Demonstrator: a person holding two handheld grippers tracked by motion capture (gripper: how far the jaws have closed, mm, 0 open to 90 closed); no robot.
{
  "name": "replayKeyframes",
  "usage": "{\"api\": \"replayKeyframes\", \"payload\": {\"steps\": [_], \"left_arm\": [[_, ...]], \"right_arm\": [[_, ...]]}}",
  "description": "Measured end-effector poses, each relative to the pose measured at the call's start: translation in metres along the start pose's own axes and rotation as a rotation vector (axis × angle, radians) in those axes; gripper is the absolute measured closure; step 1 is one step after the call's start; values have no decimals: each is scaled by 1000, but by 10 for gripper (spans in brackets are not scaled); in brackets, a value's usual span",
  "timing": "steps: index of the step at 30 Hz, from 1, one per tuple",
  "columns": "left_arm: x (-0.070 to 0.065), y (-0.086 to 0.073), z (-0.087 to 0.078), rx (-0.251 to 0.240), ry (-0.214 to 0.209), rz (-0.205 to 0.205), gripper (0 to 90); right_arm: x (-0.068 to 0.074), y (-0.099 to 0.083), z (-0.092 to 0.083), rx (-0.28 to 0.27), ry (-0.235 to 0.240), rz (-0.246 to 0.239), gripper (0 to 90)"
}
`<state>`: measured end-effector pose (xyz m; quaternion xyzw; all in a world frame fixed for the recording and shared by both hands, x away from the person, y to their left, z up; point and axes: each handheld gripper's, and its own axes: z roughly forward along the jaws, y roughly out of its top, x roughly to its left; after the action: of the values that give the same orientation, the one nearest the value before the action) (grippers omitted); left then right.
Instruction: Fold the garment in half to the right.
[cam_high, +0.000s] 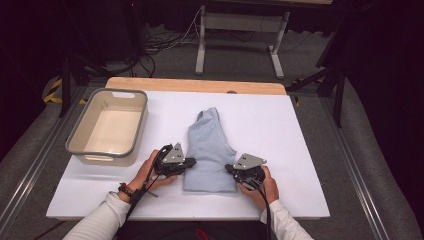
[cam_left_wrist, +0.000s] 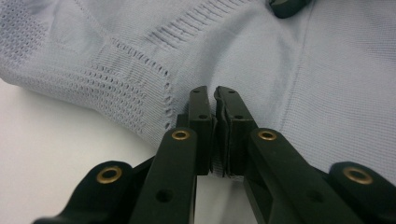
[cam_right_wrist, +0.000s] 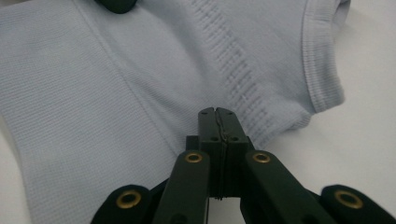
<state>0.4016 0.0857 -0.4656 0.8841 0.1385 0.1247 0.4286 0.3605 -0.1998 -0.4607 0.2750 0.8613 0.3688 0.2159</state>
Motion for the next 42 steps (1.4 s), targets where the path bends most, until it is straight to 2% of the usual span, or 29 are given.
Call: {"api": "replayKeyframes", "payload": {"steps": [6, 7, 8, 10, 12, 14, 17, 21, 23, 25, 27, 30, 32, 36, 39, 42], "left_arm": [[-2, 1, 0, 0, 14, 7, 853], [-2, 2, -1, -12, 12, 8, 853], [-2, 4, -3, -25, 19, 25, 852], [1, 10, -9, -72, 17, 27, 852], [7, 20, -15, -96, 48, 31, 849], [13, 30, -18, -117, 58, 32, 849], [20, 37, -11, -86, 89, 48, 853], [23, 34, 4, -32, 70, 50, 860], [23, 32, 9, -31, 62, 36, 863], [22, 30, 15, -7, 71, 44, 877], [21, 28, 21, 4, 74, 39, 883], [20, 27, 25, 5, 60, 17, 891], [18, 28, 27, 16, 64, 28, 894], [17, 29, 26, 1, 55, 20, 892], [17, 32, 17, -46, 66, 15, 859], [17, 34, 7, -84, 81, 7, 831]], "right_arm": [[-3, -1, -2, 5, -20, 3, 900], [-3, 0, -2, 5, -20, 0, 900], [-3, 1, -2, -1, -15, 5, 900], [-6, 7, -5, -40, 1, 38, 900], [-8, 14, -8, -70, -16, 39, 900], [-9, 21, -10, -93, -54, 13, 900], [-14, 25, -4, -92, -78, 2, 900], [-22, 20, 6, -58, -90, 12, 900], [-26, 17, 8, -54, -85, 26, 900], [-29, 14, 9, -39, -96, 30, 900], [-33, 10, 11, -43, -84, 63, 900], [-34, 8, 13, -31, -80, 72, 900], [-34, 8, 13, -31, -79, 73, 900], [-35, 7, 13, -35, -74, 85, 900], [-34, 8, 10, -51, -74, 83, 900], [-35, 11, 6, -84, -63, 118, 897]]}}
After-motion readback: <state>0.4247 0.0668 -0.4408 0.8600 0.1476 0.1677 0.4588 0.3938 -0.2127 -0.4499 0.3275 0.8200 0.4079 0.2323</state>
